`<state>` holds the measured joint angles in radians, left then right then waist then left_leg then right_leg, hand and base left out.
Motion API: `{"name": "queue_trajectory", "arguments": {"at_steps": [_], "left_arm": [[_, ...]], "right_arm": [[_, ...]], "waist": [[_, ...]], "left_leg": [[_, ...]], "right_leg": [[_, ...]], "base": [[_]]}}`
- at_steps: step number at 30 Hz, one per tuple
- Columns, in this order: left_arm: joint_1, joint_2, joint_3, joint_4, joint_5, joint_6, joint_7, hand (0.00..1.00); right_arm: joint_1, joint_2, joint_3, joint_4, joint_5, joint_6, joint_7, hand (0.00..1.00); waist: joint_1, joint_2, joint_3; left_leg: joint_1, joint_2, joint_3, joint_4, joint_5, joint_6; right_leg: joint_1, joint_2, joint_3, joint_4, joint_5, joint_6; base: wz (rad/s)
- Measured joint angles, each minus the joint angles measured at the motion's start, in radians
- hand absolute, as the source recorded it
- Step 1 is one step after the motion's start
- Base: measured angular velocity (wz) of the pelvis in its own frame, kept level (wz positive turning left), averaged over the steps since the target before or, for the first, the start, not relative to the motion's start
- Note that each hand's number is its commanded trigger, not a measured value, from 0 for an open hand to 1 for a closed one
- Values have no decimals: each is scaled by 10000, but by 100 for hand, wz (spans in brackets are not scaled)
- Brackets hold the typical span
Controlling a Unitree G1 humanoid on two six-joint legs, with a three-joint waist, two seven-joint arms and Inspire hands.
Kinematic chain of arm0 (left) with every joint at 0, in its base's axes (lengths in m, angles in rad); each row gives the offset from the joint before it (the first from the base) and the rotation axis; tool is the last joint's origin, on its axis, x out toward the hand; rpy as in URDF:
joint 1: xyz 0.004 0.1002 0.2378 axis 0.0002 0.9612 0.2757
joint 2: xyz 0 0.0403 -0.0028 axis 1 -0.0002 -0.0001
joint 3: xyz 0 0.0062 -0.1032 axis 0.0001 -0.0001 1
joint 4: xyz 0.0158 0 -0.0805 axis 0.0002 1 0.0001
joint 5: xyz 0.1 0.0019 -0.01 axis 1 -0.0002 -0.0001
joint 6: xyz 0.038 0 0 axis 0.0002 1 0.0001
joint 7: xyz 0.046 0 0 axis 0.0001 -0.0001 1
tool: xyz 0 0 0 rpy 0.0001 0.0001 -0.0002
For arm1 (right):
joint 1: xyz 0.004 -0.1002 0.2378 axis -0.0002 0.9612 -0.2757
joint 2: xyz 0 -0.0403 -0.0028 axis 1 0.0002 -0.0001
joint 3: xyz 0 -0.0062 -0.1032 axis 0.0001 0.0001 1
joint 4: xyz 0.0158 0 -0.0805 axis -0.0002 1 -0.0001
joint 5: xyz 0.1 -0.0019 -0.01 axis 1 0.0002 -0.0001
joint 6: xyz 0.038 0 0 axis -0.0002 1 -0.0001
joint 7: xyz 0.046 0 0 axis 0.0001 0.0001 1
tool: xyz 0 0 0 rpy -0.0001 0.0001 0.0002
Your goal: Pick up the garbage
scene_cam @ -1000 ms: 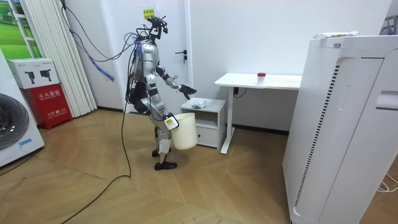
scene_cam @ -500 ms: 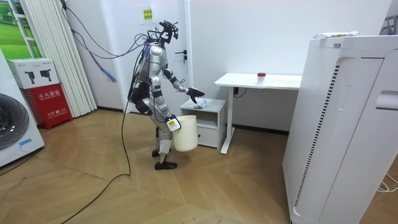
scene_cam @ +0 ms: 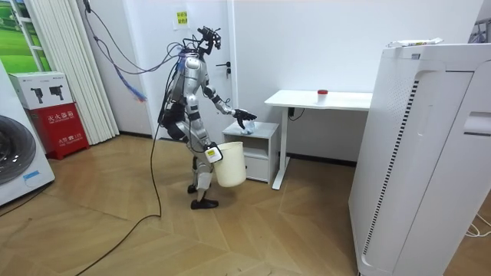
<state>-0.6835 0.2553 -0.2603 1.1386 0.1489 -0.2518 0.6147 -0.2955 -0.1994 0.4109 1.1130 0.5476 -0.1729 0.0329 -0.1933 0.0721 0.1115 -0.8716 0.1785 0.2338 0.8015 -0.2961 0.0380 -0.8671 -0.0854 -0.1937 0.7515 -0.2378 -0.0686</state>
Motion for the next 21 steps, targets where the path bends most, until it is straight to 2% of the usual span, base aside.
{"name": "queue_trajectory", "arguments": {"at_steps": [5,12,16,21], "left_arm": [[-4,78,-36,542,221,189,-387,0],[-5,116,-194,969,419,290,-701,0],[2,182,-317,1013,473,464,-952,0],[3,278,-413,1012,610,622,-1241,0]], "right_arm": [[2,77,3,-80,104,124,18,100],[8,98,23,-161,380,242,15,100],[6,97,22,-257,380,413,1,100],[7,95,37,-272,387,430,0,100]], "waist": [[-204,-9,2],[-218,-55,3],[-198,-115,-14],[-203,-114,-15]], "left_leg": [[-14,-9,39,-18,0,4],[-27,-2,62,-31,0,4],[-41,-9,30,-23,1,7],[-50,-12,19,-21,2,10]], "right_leg": [[-2,-13,-10,-30,2,7],[-2,-8,-13,-69,1,9],[-2,-14,-16,-75,-4,17],[-2,-16,-16,-87,6,34]], "base": [[0],[0],[0],[0]]}}
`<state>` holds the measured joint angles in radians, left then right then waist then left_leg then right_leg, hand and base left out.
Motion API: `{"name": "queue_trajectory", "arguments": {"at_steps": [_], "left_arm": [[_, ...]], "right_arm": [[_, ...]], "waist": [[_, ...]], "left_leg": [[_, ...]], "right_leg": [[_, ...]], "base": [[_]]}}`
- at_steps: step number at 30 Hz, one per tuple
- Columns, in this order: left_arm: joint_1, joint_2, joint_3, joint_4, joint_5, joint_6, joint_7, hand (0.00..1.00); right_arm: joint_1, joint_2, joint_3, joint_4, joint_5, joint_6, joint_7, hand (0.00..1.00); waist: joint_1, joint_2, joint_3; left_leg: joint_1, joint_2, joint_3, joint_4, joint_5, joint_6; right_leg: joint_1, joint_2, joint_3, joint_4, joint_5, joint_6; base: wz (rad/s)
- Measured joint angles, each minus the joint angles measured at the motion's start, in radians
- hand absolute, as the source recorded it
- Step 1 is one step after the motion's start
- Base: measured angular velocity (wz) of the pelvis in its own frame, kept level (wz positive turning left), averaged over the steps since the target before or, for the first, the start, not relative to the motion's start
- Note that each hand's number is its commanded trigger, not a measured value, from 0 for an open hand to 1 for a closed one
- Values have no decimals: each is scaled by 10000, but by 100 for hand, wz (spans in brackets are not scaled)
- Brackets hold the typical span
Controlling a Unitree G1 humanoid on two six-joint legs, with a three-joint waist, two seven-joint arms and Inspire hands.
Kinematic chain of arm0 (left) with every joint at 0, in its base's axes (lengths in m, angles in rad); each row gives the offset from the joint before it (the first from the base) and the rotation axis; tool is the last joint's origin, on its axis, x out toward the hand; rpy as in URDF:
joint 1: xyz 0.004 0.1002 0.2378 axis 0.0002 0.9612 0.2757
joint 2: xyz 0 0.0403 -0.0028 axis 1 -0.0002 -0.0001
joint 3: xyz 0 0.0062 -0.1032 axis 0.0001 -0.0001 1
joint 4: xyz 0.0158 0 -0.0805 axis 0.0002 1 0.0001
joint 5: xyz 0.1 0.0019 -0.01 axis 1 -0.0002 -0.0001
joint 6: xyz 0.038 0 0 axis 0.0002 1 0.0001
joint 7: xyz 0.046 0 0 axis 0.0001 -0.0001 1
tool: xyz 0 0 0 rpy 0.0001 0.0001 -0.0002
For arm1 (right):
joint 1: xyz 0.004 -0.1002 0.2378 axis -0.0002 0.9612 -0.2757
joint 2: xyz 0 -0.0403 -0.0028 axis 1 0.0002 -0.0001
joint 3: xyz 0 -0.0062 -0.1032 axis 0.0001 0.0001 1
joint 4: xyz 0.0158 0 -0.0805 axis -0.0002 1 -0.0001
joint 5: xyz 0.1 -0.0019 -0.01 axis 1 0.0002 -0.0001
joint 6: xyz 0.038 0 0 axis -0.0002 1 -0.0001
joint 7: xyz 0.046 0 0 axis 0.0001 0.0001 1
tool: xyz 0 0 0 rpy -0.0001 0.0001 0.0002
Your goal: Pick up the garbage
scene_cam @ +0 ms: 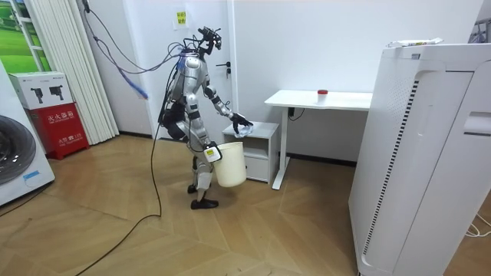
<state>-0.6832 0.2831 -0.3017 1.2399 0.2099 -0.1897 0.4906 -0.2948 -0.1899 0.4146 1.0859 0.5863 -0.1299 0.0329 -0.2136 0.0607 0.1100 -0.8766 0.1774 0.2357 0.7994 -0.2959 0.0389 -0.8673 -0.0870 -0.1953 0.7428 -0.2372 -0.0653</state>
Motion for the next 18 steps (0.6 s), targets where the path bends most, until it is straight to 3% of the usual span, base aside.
{"name": "queue_trajectory", "arguments": {"at_steps": [2,3,5,6,18], "left_arm": [[32,16,-96,-1,0,89,-18,0],[45,20,-140,-1,-1,113,-19,6],[89,22,-186,-1,-1,169,-48,33],[110,23,-185,0,0,182,-64,100],[520,-8,-365,36,11,311,37,100]], "right_arm": [[5,0,13,-32,63,6,-5,100],[6,-1,26,-57,83,6,-9,100],[6,-5,72,-87,212,8,-17,100],[6,-12,121,-92,287,7,-20,100],[126,48,380,-210,288,162,-389,100]], "waist": [[1,1,-1],[3,0,-1],[8,0,-3],[9,1,-4],[49,4,-50]], "left_leg": [[1,0,1,-24,0,0],[0,0,1,-28,0,0],[0,0,2,-32,0,0],[0,-2,3,-34,0,0],[596,-209,82,-341,80,89]], "right_leg": [[0,-1,-12,-12,1,2],[0,-1,-15,-13,1,2],[0,-2,-21,-13,1,1],[0,-4,-22,-17,1,2],[502,-163,27,-143,22,101]], "base": [[0],[0],[0],[0],[1]]}}
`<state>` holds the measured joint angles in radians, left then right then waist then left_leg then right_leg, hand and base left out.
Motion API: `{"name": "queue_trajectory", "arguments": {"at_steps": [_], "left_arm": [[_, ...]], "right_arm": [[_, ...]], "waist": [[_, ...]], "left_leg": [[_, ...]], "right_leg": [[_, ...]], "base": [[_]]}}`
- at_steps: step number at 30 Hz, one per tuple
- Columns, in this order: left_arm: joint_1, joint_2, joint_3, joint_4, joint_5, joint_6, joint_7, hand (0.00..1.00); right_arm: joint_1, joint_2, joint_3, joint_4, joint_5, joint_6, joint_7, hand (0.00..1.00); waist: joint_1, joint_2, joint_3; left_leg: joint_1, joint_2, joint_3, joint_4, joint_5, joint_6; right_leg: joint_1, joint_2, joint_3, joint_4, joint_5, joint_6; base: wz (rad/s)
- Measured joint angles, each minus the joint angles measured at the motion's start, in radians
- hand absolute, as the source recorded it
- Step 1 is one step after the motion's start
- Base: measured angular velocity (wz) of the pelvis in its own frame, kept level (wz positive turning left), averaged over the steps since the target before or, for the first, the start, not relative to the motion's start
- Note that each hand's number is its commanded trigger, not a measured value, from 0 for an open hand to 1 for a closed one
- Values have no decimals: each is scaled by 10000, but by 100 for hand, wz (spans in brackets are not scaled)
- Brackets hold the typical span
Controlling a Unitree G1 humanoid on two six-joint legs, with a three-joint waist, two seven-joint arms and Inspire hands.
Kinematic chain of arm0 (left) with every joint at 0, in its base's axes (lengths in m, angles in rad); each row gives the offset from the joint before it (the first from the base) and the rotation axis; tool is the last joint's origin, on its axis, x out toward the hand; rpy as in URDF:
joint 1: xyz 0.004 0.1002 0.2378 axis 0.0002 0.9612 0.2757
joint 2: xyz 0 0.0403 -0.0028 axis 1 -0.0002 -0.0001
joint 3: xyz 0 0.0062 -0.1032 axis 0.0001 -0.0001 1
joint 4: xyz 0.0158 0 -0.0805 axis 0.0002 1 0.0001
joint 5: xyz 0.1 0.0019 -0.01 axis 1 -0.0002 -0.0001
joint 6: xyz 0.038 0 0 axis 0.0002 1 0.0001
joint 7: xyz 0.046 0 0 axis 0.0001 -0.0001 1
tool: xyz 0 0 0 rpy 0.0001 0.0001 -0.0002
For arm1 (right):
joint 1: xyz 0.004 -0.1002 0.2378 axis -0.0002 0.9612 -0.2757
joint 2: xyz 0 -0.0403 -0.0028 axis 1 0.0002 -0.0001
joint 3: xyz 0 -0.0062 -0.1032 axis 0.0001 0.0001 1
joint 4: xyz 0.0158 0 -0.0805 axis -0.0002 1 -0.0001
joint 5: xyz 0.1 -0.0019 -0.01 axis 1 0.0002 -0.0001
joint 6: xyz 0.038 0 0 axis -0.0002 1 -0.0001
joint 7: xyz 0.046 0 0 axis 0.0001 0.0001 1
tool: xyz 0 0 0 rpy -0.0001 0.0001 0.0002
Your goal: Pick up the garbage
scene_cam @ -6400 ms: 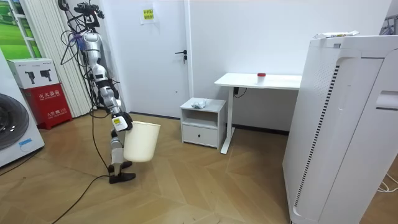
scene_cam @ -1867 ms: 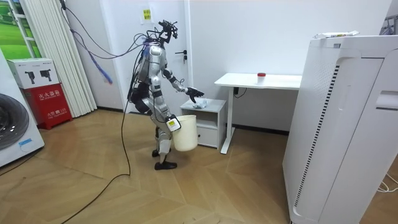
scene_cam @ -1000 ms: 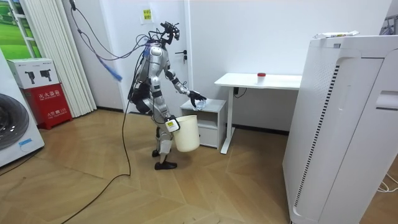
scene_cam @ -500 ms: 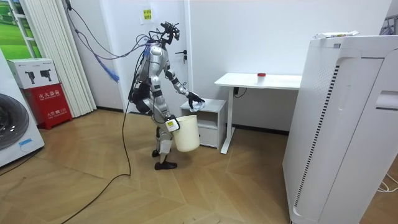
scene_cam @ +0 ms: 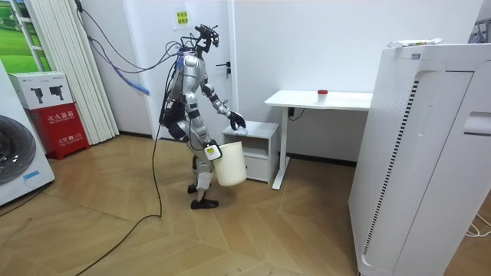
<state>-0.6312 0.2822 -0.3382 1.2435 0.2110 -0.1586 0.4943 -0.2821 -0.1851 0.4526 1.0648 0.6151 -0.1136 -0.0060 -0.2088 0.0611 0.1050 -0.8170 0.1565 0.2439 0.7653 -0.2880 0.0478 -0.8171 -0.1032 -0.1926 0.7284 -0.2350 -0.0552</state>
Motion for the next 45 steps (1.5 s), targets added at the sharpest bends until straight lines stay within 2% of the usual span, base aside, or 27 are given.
{"name": "queue_trajectory", "arguments": {"at_steps": [6,9,10,12,14,15,17,19,20,23,24,26,31,37,38,39,45], "left_arm": [[235,-227,-12,37,-26,-25,7,100],[401,-316,-19,23,-65,-182,48,100],[521,-407,-22,-2,-136,-277,48,100],[630,-568,-61,-67,-243,-371,34,100],[840,-794,-110,-351,-242,-443,16,100],[915,-826,-172,-449,-230,-456,12,100],[1272,-1101,-419,-767,-243,-470,-49,100],[1489,-1384,-682,-838,-240,-532,-279,100],[1646,-1593,-804,-839,-232,-535,-461,100],[1963,-1964,-1401,-852,-291,-542,-982,100],[2019,-2016,-1519,-853,-325,-559,-1108,100],[2551,-2042,-1790,-1130,-289,-683,-1536,100],[3240,-2120,-2383,-1654,-198,-681,-2086,100],[3489,-2225,-2459,-1710,-215,-680,-2644,100],[3496,-2263,-2464,-1702,-214,-680,-2734,84],[3499,-2281,-2464,-1695,-215,-680,-2757,0],[3613,-2324,-2470,-1645,-212,-680,-2909,0]], "right_arm": [[11,43,5,32,23,-48,-36,100],[35,62,69,57,2,-81,-34,100],[81,56,69,45,-9,-82,-34,100],[138,55,71,41,-10,-91,-36,100],[211,53,50,48,-10,-180,-41,100],[212,55,46,47,-21,-189,-41,100],[226,93,62,50,-28,-221,-40,100],[254,148,61,112,-27,-327,-41,100],[284,202,62,188,-66,-395,-43,100],[303,250,66,268,-434,-404,6,100],[301,264,66,272,-458,-403,21,100],[319,409,65,382,-469,-396,131,100],[293,455,74,593,-436,-386,218,100],[332,766,97,634,-396,-382,311,100],[324,787,166,636,-402,-386,346,100],[315,791,178,636,-401,-386,389,100],[320,795,208,634,-449,-385,446,100]], "waist": [[-1,-51,-30],[26,-105,-85],[74,-70,-132],[124,-73,-135],[238,-65,-209],[249,-63,-219],[272,-79,-277],[320,-83,-278],[400,-113,-305],[529,-166,-356],[534,-175,-360],[639,-308,-442],[818,-358,-466],[843,-420,-506],[855,-420,-506],[862,-420,-506],[1057,-425,-507]], "left_leg": [[23,-101,23,-68,48,60],[105,-106,143,-142,62,85],[123,-92,156,-220,70,96],[209,-109,186,-368,119,124],[246,-122,256,-501,160,167],[253,-127,275,-522,165,174],[381,-286,330,-781,265,207],[537,-366,421,-992,331,245],[655,-374,496,-1087,332,245],[868,-472,586,-1418,412,244],[901,-481,606,-1496,442,248],[982,-458,732,-1643,463,231],[918,-461,732,-1632,463,231],[925,-461,733,-1652,463,231],[925,-461,733,-1636,463,232],[924,-461,733,-1630,463,232],[930,-459,732,-1638,463,232]], "right_leg": [[-7,-68,45,-31,51,79],[1,-67,140,-83,89,122],[33,-16,165,-229,175,136],[117,-5,177,-400,255,162],[151,-11,196,-550,323,207],[151,-13,209,-568,334,220],[184,-88,290,-664,377,278],[268,-170,303,-739,393,305],[334,-161,316,-824,404,323],[437,-159,453,-1038,488,382],[465,-152,498,-1119,522,391],[477,-86,532,-1287,595,384],[459,-8,531,-1423,634,410],[467,6,534,-1442,640,421],[464,7,544,-1428,640,421],[464,7,547,-1425,640,421],[447,2,570,-1342,639,420]], "base": [[0],[-6],[-13],[-5],[0],[-3],[2],[3],[-9],[-11],[-7],[-15],[-2],[0],[0],[0],[0]]}}
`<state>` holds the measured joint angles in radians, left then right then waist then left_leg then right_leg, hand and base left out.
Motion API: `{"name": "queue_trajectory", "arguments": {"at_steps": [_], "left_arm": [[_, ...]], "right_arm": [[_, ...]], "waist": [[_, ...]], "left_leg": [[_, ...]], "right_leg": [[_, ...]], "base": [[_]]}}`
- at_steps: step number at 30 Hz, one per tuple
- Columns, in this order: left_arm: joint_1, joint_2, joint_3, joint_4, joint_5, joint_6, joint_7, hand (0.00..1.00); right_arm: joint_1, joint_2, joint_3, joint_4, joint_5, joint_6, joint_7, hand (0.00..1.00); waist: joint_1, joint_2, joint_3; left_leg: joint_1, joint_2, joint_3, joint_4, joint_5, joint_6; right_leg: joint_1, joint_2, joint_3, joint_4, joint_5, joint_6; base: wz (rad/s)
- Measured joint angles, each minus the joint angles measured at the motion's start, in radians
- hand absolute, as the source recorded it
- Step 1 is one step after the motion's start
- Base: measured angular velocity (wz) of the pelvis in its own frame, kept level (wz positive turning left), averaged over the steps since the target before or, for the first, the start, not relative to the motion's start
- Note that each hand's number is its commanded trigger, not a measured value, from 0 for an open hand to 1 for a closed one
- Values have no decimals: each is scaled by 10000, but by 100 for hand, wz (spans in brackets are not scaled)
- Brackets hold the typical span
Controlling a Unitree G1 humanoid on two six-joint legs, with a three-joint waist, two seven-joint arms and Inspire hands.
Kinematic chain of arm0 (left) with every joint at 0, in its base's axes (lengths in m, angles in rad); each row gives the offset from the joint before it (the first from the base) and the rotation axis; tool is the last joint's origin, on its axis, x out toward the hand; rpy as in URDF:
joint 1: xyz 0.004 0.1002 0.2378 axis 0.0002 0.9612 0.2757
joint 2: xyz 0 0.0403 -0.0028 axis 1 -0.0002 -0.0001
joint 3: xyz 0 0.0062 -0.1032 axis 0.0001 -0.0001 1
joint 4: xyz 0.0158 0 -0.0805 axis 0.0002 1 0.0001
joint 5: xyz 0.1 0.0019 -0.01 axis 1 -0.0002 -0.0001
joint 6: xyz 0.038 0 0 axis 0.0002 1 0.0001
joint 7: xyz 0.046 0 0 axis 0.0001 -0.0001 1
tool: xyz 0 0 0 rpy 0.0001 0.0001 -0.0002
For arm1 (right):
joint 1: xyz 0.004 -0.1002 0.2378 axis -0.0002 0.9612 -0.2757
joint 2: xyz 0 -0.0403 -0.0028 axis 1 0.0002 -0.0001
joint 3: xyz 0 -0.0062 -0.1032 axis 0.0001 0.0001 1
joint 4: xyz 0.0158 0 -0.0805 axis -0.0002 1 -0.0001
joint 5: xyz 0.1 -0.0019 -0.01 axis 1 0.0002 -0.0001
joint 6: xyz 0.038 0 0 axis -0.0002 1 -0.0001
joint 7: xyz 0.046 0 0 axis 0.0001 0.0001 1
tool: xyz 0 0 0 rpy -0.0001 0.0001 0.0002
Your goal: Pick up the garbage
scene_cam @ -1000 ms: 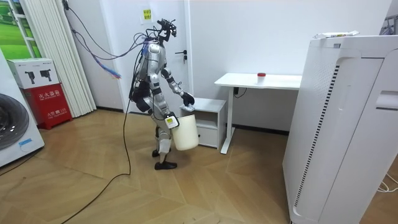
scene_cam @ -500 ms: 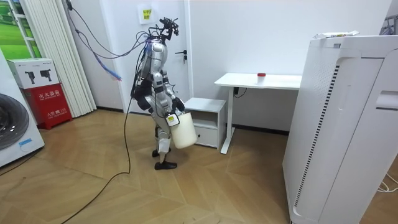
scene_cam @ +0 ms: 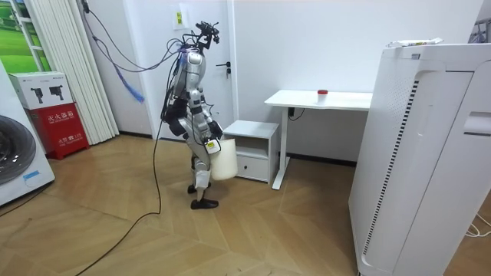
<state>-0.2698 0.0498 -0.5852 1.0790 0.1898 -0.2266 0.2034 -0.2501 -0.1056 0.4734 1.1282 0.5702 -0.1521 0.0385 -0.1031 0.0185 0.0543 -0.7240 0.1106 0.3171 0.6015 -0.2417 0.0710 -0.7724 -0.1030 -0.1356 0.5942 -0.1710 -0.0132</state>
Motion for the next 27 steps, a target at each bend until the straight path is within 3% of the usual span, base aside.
{"name": "queue_trajectory", "arguments": {"at_steps": [12,21,27], "left_arm": [[119,1,-87,119,20,0,-12,0],[131,22,-35,116,476,-35,33,0],[227,195,34,-133,591,-40,76,0]], "right_arm": [[-9,26,5,-65,-278,-41,-32,100],[168,12,-71,114,-263,-134,4,100],[274,-42,-142,352,-295,-118,8,100]], "waist": [[-16,-109,-17],[29,-117,-26],[41,-109,-27]], "left_leg": [[-230,8,-6,116,0,6],[206,-7,-8,-141,-2,10],[781,-27,50,-378,-4,2]], "right_leg": [[-247,6,50,119,14,-11],[276,42,-16,-287,101,48],[814,2,-16,-443,95,72]], "base": [[0],[-1],[-2]]}}
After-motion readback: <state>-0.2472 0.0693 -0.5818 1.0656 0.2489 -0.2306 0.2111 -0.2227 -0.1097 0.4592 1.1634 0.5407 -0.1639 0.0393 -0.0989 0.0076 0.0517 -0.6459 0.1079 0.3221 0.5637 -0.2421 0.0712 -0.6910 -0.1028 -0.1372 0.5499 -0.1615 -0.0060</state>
